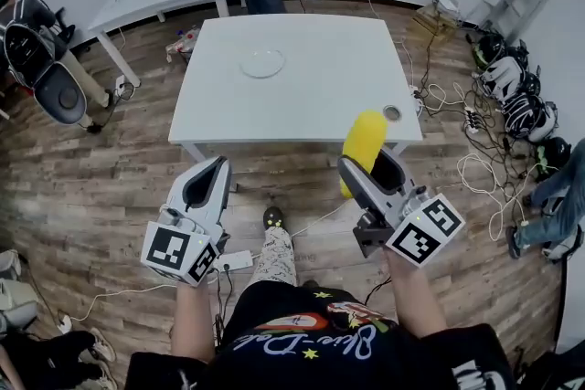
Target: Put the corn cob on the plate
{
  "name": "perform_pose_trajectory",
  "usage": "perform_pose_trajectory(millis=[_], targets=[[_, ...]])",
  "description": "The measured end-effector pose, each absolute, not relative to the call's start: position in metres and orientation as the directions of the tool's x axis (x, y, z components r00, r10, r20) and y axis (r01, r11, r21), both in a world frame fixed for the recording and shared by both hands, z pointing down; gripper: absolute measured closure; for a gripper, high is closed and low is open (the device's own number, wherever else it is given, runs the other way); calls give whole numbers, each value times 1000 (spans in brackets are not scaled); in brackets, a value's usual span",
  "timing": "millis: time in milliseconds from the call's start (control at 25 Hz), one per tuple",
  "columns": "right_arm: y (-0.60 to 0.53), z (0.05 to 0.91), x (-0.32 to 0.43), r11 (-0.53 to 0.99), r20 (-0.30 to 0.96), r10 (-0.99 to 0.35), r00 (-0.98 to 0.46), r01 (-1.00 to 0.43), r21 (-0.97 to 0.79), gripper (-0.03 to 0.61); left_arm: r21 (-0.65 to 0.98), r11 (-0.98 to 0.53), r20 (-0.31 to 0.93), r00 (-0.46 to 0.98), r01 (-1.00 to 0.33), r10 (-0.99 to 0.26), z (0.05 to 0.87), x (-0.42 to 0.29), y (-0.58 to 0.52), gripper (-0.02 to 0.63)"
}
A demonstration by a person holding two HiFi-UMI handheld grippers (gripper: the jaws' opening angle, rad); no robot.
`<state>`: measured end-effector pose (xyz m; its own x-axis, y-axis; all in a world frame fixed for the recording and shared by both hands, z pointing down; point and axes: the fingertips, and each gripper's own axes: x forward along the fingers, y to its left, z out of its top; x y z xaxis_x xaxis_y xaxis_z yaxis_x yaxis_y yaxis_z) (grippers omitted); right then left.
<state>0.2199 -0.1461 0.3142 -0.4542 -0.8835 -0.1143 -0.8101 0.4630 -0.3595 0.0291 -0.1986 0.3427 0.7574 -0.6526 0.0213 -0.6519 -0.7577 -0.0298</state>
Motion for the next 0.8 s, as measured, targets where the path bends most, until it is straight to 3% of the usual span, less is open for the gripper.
perform_pose_trajectory(millis=[480,640,800], targets=[[-381,315,222,471,-70,-875,-478,-812,-343,341,-38,-755,-26,756,-654,-654,328,40,-418,615],[-446,349,218,454,32,-871,-491,-826,-333,341,-16,-738,-7,738,-674,-674,337,30,-460,615],[-501,399,205,468,213,-820,-532,-836,-287,341,36,-708,6,709,-705,-706,348,17,-484,615]])
